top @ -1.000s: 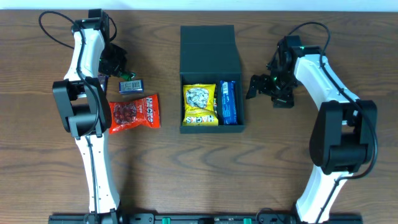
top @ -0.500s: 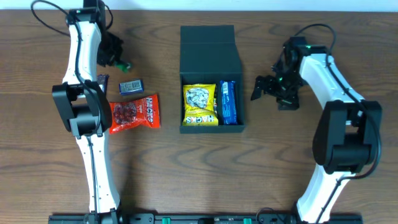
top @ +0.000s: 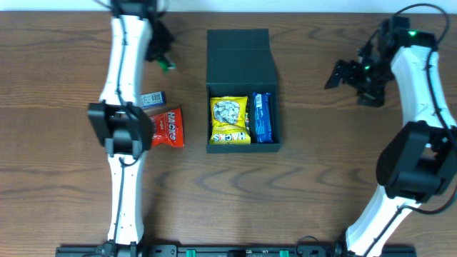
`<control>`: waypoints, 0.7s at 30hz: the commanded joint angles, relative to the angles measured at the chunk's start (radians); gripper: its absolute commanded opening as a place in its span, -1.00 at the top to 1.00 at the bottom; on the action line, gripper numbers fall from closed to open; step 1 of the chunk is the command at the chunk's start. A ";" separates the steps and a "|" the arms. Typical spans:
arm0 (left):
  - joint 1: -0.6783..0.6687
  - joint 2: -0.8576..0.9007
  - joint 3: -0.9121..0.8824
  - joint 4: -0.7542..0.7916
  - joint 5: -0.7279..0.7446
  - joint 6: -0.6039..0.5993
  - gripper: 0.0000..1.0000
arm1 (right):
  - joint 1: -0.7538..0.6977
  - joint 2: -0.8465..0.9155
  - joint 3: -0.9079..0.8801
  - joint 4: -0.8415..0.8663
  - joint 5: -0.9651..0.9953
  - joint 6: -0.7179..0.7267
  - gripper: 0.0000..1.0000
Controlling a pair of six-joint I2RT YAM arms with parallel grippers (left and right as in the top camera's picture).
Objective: Pack container
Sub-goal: 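Carry the green-and-white bar over the box with the left gripper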
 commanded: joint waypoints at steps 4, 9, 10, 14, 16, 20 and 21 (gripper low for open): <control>-0.167 0.006 0.093 -0.041 -0.019 0.042 0.89 | -0.067 0.003 0.055 -0.024 0.022 -0.035 -0.98; -0.292 0.006 0.140 -0.114 -0.018 0.048 0.89 | -0.101 0.003 0.055 -0.035 0.023 -0.066 -0.98; -0.312 0.006 0.140 -0.134 -0.018 0.048 0.88 | -0.105 0.003 0.055 -0.035 0.023 -0.068 -0.98; -0.404 0.006 0.139 -0.215 -0.018 0.050 0.88 | -0.115 0.003 0.055 -0.029 0.026 -0.084 -0.99; -0.447 0.006 0.139 -0.237 -0.018 0.072 0.88 | -0.119 0.003 0.055 -0.026 0.026 -0.087 -0.98; -0.525 0.006 0.139 -0.283 -0.015 0.078 0.88 | -0.120 0.003 0.055 -0.023 0.026 -0.090 -0.98; -0.545 0.006 0.134 -0.293 -0.016 0.078 0.88 | -0.120 0.003 0.055 -0.023 0.026 -0.090 -0.99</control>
